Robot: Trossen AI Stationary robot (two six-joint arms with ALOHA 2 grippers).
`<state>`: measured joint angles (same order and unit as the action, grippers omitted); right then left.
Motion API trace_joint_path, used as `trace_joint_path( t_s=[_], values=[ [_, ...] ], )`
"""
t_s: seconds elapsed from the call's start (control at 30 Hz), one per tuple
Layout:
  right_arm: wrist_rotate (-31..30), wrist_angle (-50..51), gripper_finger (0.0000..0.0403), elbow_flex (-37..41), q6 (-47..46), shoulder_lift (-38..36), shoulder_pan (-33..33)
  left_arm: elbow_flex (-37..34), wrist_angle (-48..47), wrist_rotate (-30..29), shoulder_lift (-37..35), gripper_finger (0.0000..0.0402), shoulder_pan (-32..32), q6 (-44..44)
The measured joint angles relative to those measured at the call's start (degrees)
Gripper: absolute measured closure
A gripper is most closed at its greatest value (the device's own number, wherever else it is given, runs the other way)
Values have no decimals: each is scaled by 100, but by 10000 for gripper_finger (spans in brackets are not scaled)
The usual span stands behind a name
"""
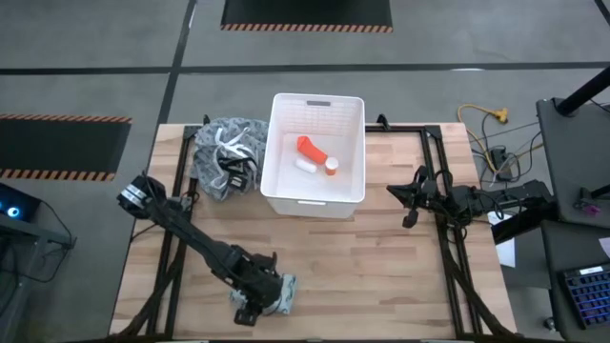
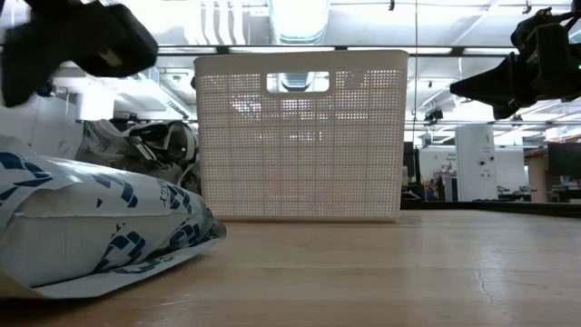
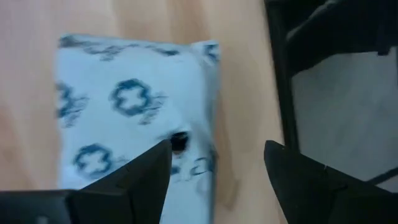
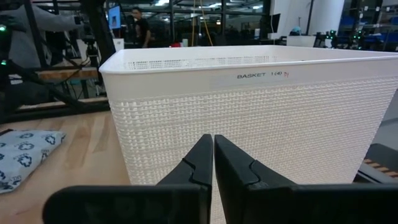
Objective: Pick & place medical supplies in basket/bin
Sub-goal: Put the white bag into the white bin
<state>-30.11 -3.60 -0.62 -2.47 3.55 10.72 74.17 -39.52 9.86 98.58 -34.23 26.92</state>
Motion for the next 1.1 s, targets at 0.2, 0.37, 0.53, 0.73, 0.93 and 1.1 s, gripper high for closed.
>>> trace_joint_path(
  t_s=[0.2,0.37,0.53,0.73,0.93,1.1],
  values=[
    [0,0,394,0,12,0,0,0,120,14,103,160,-73,120],
    [0,0,394,0,8,4,0,-18,161,24,205,123,-73,159],
    [0,0,394,0,10,4,-2,-35,293,232,400,80,-105,234],
    [-2,0,394,-1,10,4,0,-82,397,209,675,75,-119,210],
    [-2,0,394,-2,12,4,0,-107,434,63,1249,75,-257,168],
    [-4,-1,394,0,12,4,-1,-80,631,-140,1629,92,-376,163]
  ],
)
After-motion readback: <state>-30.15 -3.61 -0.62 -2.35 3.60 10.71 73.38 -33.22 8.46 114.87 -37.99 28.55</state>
